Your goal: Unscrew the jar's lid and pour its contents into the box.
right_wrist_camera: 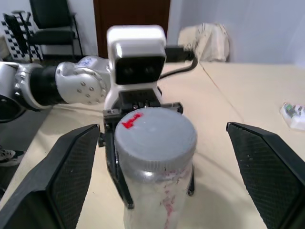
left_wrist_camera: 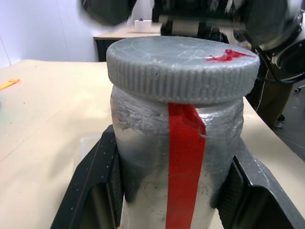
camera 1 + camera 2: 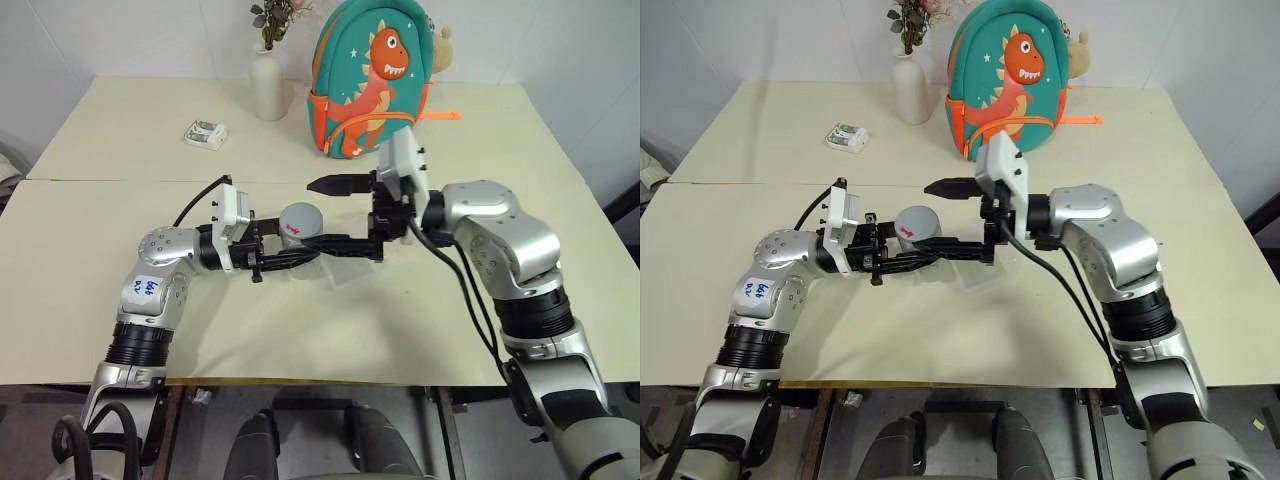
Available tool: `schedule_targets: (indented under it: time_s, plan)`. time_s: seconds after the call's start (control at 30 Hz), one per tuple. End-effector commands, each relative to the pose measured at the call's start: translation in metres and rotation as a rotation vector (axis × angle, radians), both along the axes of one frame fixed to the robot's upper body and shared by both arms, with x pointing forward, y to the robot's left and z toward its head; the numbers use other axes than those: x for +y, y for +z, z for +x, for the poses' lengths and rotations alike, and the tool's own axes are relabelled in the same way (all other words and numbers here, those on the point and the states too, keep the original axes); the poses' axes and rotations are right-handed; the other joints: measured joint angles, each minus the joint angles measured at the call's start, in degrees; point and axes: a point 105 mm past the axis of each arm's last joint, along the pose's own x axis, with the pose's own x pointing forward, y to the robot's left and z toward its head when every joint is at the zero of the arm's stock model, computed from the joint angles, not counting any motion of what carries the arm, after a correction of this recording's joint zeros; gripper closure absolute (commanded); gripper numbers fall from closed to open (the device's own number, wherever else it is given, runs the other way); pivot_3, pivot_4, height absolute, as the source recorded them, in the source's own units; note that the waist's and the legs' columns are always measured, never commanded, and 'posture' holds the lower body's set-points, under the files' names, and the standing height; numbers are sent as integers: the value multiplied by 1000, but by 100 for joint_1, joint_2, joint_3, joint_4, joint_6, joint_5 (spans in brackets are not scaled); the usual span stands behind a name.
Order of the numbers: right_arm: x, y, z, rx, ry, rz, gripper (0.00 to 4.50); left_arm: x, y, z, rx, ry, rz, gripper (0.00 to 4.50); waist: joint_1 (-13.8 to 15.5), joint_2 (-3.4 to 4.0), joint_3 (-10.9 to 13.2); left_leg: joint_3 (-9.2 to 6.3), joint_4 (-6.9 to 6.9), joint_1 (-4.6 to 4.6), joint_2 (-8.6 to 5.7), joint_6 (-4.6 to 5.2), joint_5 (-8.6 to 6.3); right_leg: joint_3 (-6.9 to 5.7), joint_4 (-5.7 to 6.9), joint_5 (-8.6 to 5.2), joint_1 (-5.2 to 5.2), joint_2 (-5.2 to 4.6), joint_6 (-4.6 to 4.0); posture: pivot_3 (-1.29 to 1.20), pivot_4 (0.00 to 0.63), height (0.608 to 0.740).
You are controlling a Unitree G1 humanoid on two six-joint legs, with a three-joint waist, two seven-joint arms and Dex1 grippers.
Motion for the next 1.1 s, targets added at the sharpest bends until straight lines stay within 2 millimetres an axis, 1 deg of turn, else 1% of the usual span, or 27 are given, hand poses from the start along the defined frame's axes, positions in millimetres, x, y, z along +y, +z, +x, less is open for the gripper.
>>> schedule_targets:
  time_s: [0.03, 0.2, 0.3, 0.43, 0.6, 0.67, 0.8, 0.93, 1.1]
  plan:
    - [11, 10, -3, -18, -16, 12, 18, -6, 4, -6, -23, -17, -10, 2496, 3, 0, 0, 0, 0, 0, 0, 0, 0, 0, 0, 0, 0, 0, 0, 0, 150, 740]
    - [14, 15, 7, -2, -65, 38, 18, -12, 5, -7, -18, -28, -20, 2496, 3, 0, 0, 2, 1, -1, 0, 0, 0, 1, 0, 0, 0, 0, 0, 0, 150, 740]
    - [10, 17, 12, 2, -87, 46, 18, -12, 4, -8, -15, -30, -21, 2496, 3, 0, 0, 2, 0, 0, 0, 0, 0, 1, 0, 0, 0, 0, 0, 0, 150, 740]
    - [1, 13, 17, 7, -114, 36, 18, -10, 4, -9, -14, -27, -31, 2496, 1, 0, 0, 3, 0, 0, 0, 0, 0, 2, -1, 0, 0, 0, 0, 0, 150, 740]
    - [-24, 6, 28, 11, -181, 14, 18, -9, 6, -10, -19, -28, -50, 2496, 5, 0, 0, 3, 0, -1, 0, 1, -1, 2, -2, 0, 0, 0, 0, 0, 150, 740]
    - [-31, 5, 30, 10, -195, 9, 18, -9, 6, -10, -19, -26, -54, 2496, 3, 0, 0, 4, 0, -1, 0, 1, -1, 2, -3, 0, 0, 0, 0, 0, 150, 740]
    - [-56, 3, 39, 11, -262, 1, 18, -8, 8, -9, 10, -19, -80, 2496, -1, 0, 0, 4, -1, 0, 0, 1, -1, 4, -3, 0, -1, 0, 0, 0, 150, 740]
    - [-67, 2, 38, 18, -277, 2, 18, -7, 6, -11, 13, -22, -77, 2496, 17, 0, 0, 7, 1, -1, -1, 2, -1, 6, -7, 1, 1, -2, 1, 0, 150, 740]
    - [-74, 7, 24, 53, -208, 62, 18, -3, 5, -11, 12, -16, -71, 2496, -17, 1, 1, 13, -6, 0, 0, 4, -4, 13, -14, 1, -2, 0, 2, 0, 150, 740]
